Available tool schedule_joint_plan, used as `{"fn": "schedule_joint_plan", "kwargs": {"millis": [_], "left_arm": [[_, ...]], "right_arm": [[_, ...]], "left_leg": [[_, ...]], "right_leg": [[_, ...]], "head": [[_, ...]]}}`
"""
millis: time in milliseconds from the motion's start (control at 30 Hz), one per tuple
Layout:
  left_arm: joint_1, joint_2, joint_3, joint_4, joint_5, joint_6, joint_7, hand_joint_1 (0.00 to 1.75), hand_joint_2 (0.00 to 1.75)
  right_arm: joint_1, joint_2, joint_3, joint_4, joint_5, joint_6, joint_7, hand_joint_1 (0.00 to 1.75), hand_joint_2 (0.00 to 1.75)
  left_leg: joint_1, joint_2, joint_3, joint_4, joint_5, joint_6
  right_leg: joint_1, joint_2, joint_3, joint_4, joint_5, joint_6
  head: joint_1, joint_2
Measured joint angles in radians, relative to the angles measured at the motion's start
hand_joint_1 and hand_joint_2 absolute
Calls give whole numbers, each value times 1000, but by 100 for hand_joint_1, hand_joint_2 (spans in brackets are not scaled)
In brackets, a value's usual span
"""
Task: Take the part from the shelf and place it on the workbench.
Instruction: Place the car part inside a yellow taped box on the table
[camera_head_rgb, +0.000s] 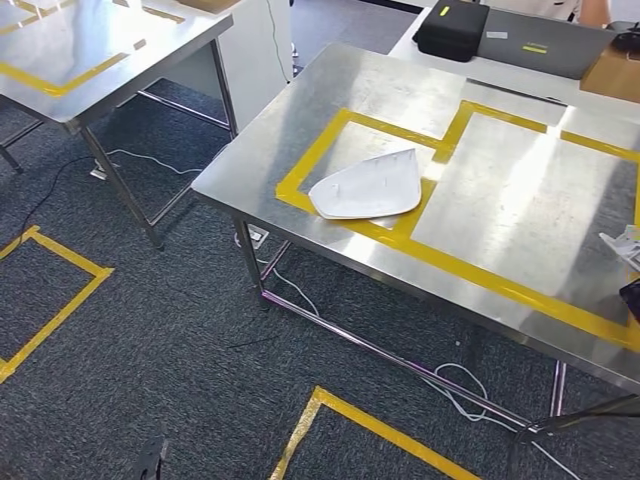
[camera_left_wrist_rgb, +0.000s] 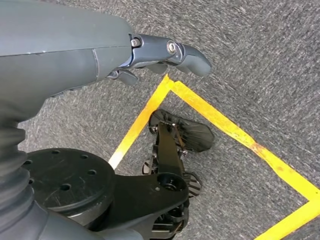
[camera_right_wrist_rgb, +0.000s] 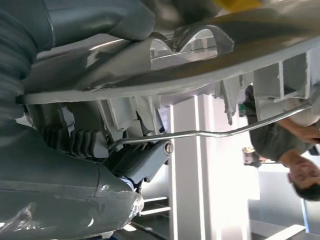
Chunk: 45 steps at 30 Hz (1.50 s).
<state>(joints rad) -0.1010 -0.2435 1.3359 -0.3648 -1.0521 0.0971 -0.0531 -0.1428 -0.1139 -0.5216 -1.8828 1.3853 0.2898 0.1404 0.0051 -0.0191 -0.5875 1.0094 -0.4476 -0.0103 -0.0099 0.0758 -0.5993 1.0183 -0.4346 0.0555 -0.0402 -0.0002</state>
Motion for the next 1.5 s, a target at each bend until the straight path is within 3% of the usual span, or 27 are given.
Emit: {"fn": "schedule_joint_plan", "kwargs": {"millis": [600,1500], "left_arm": [[-2,3,-27,11,-17,-17,3,0,175],[0,8,-41,16,-17,-17,3,0,175]], "right_arm": [[-205,-9,277,226,158,16,4,175,175],[-242,9,331,302,168,6,-7,175,175]], "left_leg": [[1,-3,-2,-1,2,0],[1,-4,-4,-1,2,0]], "right_leg": [[0,-4,-1,1,1,-1],[1,-5,-3,1,1,-1]], "head": [[0,0],[0,0]]}}
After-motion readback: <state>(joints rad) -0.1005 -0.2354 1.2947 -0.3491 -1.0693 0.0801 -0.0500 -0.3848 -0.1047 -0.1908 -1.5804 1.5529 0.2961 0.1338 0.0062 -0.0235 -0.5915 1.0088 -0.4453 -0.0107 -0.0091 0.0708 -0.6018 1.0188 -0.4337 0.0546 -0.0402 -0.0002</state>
